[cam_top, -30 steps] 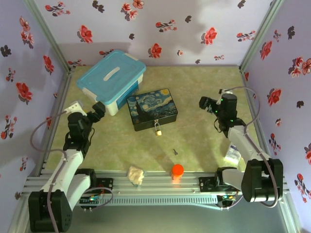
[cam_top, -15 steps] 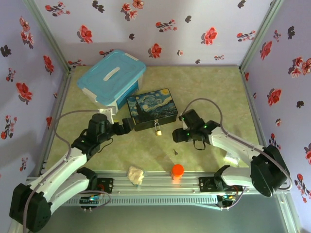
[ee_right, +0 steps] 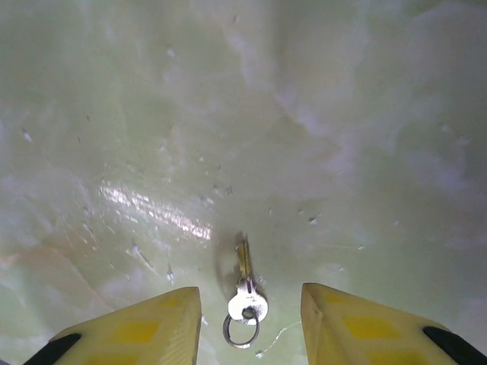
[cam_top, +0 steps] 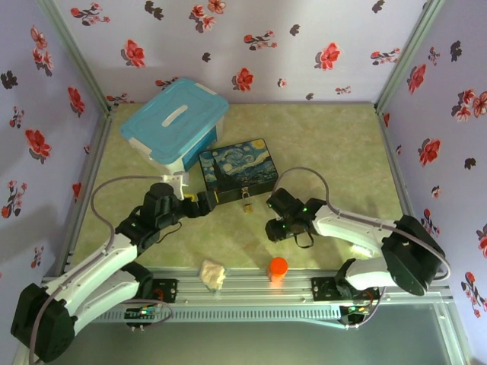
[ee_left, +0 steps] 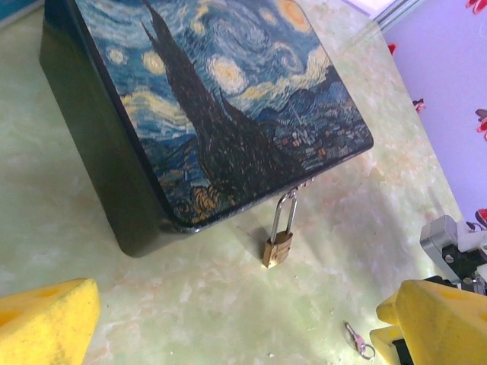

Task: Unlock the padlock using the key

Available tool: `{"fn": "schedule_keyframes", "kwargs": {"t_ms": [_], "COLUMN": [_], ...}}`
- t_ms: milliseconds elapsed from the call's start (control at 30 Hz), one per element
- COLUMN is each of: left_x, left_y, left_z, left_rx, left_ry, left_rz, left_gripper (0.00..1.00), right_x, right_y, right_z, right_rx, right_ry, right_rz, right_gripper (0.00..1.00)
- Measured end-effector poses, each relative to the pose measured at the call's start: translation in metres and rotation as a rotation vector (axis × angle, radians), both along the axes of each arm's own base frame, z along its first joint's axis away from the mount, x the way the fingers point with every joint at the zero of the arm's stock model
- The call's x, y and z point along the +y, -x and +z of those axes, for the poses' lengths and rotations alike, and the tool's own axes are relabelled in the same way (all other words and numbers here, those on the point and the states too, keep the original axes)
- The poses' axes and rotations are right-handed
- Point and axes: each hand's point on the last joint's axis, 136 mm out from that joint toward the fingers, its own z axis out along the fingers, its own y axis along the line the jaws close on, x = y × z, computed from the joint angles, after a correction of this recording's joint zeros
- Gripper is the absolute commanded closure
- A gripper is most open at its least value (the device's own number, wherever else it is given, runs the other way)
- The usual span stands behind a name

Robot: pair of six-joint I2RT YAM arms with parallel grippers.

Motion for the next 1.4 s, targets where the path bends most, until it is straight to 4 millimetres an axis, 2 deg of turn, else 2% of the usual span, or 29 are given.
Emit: {"fn": "schedule_keyframes", "kwargs": {"t_ms": [200,300,500,633,767,967,1200,1400], "left_x": [-0.001,-0.001,0.002,0.002,0.001,0.000,-0.002,-0.008], "left_y": [0.003,0.003,0.007,0.007,0.007,0.005,0.002,0.002], "left_z": [-0.005,-0.009,-0.020,-0.017,-0.016,-0.019,-0.025,-0.020], "left_rx": [0.006,0.009,0.036,0.027,0.020,0.025,0.042,0.044], "left_ry": [-0.003,-0.001,0.003,0.010,0.014,0.011,0.004,0.041], "left_rz": [-0.008,-0.005,0.004,0.004,0.004,0.004,0.005,-0.003], "left_gripper": [0.00,0.00,0.00,0.00,0.00,0.00,0.00,0.01], "right_x": [-0.002,-0.003,-0.005,-0.005,-0.002,0.016,0.021,0.027], "right_y": [0.009,0.012,0.011,0.010,0.008,-0.008,-0.017,-0.024], "right_z": [-0.014,-0.022,-0.024,-0.025,-0.023,-0.018,-0.017,-0.013], "right_rx": [0.024,0.031,0.012,0.006,-0.006,-0.048,-0.046,-0.071], "right_ry": [0.054,0.088,0.116,0.127,0.093,-0.030,-0.063,-0.087], "right_rz": [0.017,0.021,0.017,0.003,-0.022,-0.048,-0.049,-0.038], "right_gripper": [0.64,0.67,0.70,0.86,0.98,1.00,1.00,1.00]}}
